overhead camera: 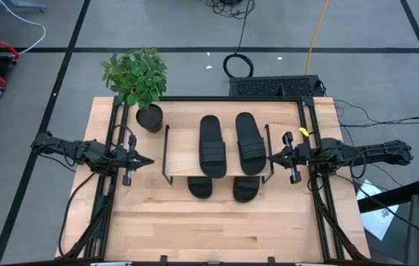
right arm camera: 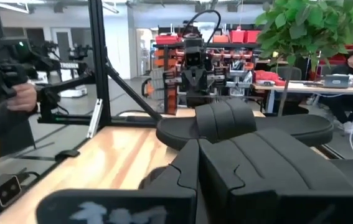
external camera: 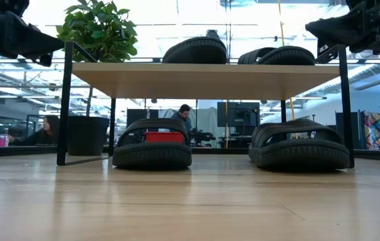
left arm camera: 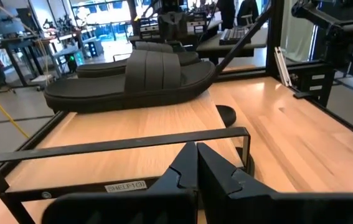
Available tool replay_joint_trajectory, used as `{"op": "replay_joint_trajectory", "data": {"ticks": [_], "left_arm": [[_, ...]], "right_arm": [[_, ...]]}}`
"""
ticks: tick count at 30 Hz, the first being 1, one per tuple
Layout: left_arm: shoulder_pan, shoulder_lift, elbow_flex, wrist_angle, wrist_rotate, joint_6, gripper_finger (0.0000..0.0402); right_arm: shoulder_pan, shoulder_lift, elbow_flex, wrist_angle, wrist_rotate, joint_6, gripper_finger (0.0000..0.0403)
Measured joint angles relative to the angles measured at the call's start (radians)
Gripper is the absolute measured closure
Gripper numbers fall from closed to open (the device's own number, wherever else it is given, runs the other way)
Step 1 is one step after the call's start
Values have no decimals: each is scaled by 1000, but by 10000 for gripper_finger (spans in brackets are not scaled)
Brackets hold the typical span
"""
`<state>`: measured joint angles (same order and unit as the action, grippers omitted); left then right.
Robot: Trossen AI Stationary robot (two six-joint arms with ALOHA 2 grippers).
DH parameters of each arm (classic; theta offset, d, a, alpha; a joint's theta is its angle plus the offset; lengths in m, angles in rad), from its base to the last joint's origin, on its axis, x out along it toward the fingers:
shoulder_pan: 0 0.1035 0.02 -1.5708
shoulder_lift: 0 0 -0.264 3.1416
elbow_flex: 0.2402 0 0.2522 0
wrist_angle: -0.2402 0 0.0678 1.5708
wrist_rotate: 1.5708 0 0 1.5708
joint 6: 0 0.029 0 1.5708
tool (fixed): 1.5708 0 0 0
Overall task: Pick and place slides into the shelf
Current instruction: Return to Home Position
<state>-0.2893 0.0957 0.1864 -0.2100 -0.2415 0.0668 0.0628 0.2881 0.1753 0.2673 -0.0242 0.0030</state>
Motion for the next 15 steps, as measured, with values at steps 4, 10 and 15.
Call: {"op": "replay_joint_trajectory", "data": {"ticks": [4,10,15], "left_arm": [[0,0,0,-22,0,-10,401],[0,2,0,-24,3,-36,393],[0,2,0,-27,5,-51,383]], "right_arm": [[0,0,0,-17,26,-13,403],[0,0,0,13,24,30,403],[0,0,0,12,24,-17,403]]}}
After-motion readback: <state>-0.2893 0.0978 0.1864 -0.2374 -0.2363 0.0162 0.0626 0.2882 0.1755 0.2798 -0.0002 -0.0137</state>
